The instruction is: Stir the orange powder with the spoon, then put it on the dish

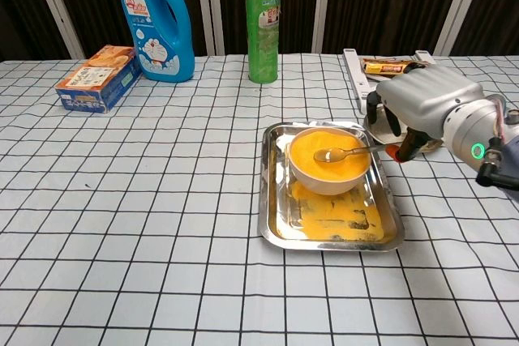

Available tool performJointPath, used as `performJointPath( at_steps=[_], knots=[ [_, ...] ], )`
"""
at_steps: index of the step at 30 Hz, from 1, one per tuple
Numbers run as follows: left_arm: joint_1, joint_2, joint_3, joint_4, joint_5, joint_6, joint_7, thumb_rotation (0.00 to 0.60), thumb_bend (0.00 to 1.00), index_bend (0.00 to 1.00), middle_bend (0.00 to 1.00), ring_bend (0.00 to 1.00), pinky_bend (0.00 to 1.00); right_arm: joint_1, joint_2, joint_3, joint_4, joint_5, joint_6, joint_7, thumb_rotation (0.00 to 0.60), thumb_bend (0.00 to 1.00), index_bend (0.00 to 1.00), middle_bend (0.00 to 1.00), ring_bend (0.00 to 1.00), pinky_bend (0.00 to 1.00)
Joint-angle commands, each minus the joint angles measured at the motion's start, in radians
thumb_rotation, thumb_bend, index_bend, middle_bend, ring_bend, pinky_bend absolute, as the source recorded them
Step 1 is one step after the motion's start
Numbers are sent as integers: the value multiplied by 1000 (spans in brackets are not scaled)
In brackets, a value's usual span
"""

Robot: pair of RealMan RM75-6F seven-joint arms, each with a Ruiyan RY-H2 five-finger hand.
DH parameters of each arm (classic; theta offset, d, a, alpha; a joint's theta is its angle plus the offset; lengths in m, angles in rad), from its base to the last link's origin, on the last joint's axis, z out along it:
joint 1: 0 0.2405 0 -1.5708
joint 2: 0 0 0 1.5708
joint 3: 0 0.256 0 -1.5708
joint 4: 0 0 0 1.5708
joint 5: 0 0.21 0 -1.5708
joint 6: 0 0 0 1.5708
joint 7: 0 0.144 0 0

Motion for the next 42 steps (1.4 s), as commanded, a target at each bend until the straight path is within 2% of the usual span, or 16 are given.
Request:
performJointPath(
  at_steps=[1, 5, 9, 12, 21, 28, 42],
  knots=[
    [0, 0, 0, 0, 0, 0, 1, 600, 0, 0, 0, 0, 0, -1, 7, -8, -14, 6, 8, -6, 600, 426, 284, 444, 237, 0],
    [0, 0, 1, -2, 1, 0, 3, 600, 0, 0, 0, 0, 0, -3, 12, -20, -31, 4, 19, -8, 600, 426, 283, 414, 229, 0],
    [1, 0, 1, -2, 0, 1, 5, 600, 0, 0, 0, 0, 0, -5, 21, -34, -40, -4, 25, -5, 600, 425, 284, 311, 152, 0],
    [1, -1, 0, -2, -3, 1, 8, 600, 0, 0, 0, 0, 0, -6, 31, -42, -47, 5, 22, -11, 600, 426, 284, 292, 135, 0],
    [1, -4, -1, -5, -5, 2, 17, 600, 0, 0, 0, 0, 0, -7, 47, -75, -51, 33, 17, -40, 600, 426, 286, 286, 130, 0],
    [2, -4, -1, -5, -5, 2, 17, 600, 0, 0, 0, 0, 0, -9, 55, -90, -62, 39, 22, -42, 600, 425, 387, 286, 130, 0],
    [1, -4, -2, -7, -8, 0, 21, 600, 0, 0, 0, 0, 0, -15, 69, -115, -96, 1, 35, -8, 600, 426, 415, 293, 130, 0]
  ],
)
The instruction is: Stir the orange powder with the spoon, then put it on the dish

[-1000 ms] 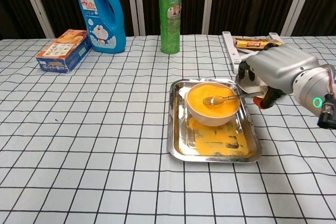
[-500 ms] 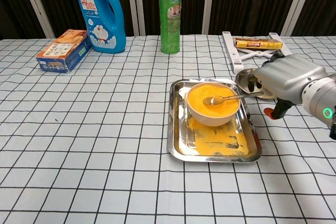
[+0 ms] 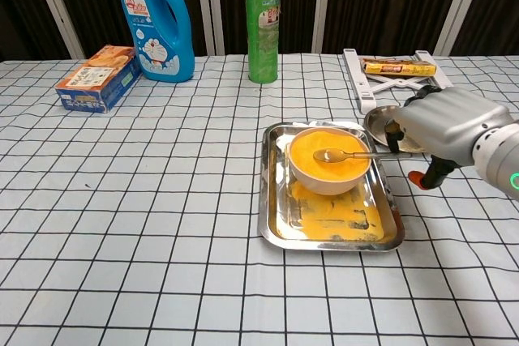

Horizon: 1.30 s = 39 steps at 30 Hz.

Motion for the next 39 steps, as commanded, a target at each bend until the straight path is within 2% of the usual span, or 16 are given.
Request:
performJointPath(
  at_steps=[1, 6, 13, 34, 39],
  knots=[
    [0, 0, 0, 0, 0, -1, 0, 600, 0, 0, 0, 0, 0, 1, -1, 2, 4, -19, -2, 23, 600, 426, 415, 299, 130, 0],
    [-1, 0, 0, -1, -2, -2, 1, 600, 0, 0, 0, 0, 0, 5, -7, 5, 30, -75, -16, 85, 600, 425, 415, 385, 153, 0],
    [-1, 1, 0, -1, -3, -3, -3, 600, 0, 0, 0, 0, 0, 8, -25, 5, 61, -85, -29, 104, 600, 426, 415, 440, 197, 0],
    [-3, 4, 1, -1, -1, -6, -11, 600, 0, 0, 0, 0, 0, 20, -61, 26, 104, -80, -38, 109, 600, 461, 415, 473, 211, 0],
    [-3, 4, 1, -2, -3, -7, -9, 600, 0, 0, 0, 0, 0, 20, -63, 25, 106, -78, -38, 106, 600, 463, 457, 475, 211, 0]
  ],
)
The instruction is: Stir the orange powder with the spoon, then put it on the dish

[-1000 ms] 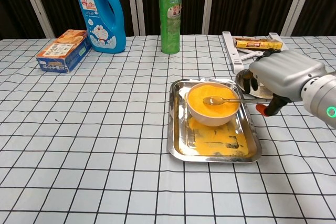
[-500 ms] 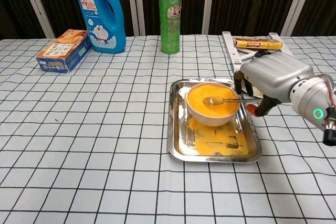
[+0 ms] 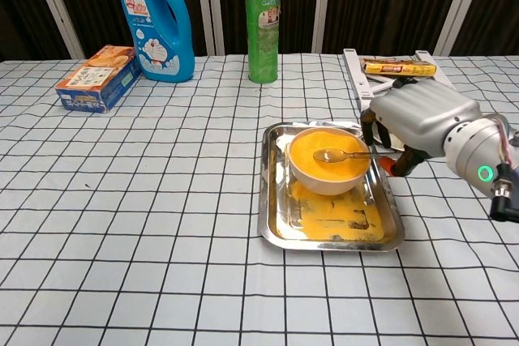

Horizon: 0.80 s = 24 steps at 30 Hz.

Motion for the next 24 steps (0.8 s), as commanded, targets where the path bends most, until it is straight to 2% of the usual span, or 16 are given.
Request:
performJointPath(
  at_steps=[1, 6, 24],
  knots=[
    [0, 0, 0, 0, 0, 0, 1, 600, 0, 0, 0, 0, 0, 0, -1, -1, 1, -1, 0, 0, 600, 463, 457, 475, 211, 0],
    [0, 0, 0, 0, 0, -1, 1, 600, 0, 0, 0, 0, 0, 0, -3, -1, 5, -1, -1, -1, 600, 468, 495, 482, 211, 0],
    [-1, 1, 0, -1, -1, -1, -1, 600, 0, 0, 0, 0, 0, 2, -13, 5, 15, 14, -2, -8, 600, 468, 498, 486, 212, 0]
  ],
)
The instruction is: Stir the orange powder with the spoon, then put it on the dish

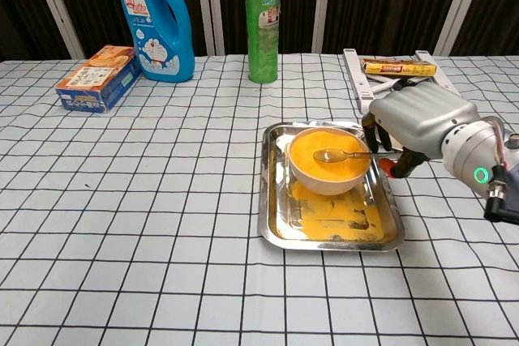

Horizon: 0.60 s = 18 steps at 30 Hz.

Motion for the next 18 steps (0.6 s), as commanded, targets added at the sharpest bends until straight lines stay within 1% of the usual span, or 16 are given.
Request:
performJointPath(
  at_steps=[1, 9, 18],
  knots=[
    [0, 0, 0, 0, 0, 0, 0, 600, 0, 0, 0, 0, 0, 0, -1, 0, 1, 3, -1, -2, 600, 469, 501, 488, 213, 0],
    [0, 0, 0, 0, -1, 0, -1, 600, 0, 0, 0, 0, 0, 2, -7, 1, 6, 1, 0, -2, 600, 515, 558, 530, 248, 0],
    [-1, 0, 0, 0, 0, -1, -2, 600, 0, 0, 0, 0, 0, 1, -11, -1, 11, -6, 4, 1, 600, 519, 584, 552, 262, 0]
  ],
)
